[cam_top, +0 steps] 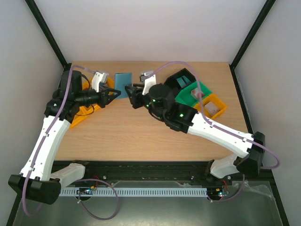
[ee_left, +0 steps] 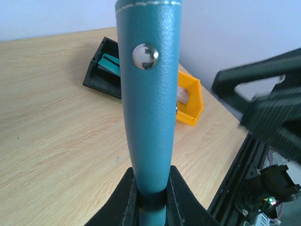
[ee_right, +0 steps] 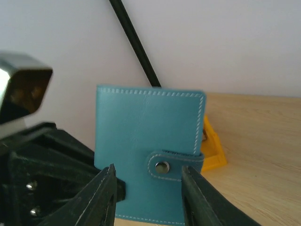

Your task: Take the credit cards out of the card holder

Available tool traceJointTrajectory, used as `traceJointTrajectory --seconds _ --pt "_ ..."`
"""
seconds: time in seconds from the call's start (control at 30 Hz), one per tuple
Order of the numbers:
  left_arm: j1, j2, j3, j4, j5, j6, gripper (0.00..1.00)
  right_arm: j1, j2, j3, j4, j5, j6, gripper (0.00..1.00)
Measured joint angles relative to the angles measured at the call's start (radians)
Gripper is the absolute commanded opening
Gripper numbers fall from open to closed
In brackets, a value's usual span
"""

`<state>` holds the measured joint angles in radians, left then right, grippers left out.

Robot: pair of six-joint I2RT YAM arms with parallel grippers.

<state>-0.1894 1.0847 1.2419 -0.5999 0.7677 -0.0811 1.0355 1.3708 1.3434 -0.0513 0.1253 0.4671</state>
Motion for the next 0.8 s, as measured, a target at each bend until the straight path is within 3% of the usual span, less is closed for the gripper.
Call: traceJointTrajectory --seconds 0.27,0.6,0.8 --pt "0.005 0.000 -0.001 0.005 -0.025 -0.004 0.02 0.024 0.164 0.125 -0.097 0.025 -0.044 0.33" --pt "0.010 0.002 -0.011 0.010 -0.032 -0.005 0.02 0.035 0.211 0.180 -0.147 0.150 -0.057 0.21" --pt "0.011 0.005 -0.013 0.011 -0.043 -0.005 0.02 0.041 0.234 0.200 -0.157 0.177 -0.058 0.02"
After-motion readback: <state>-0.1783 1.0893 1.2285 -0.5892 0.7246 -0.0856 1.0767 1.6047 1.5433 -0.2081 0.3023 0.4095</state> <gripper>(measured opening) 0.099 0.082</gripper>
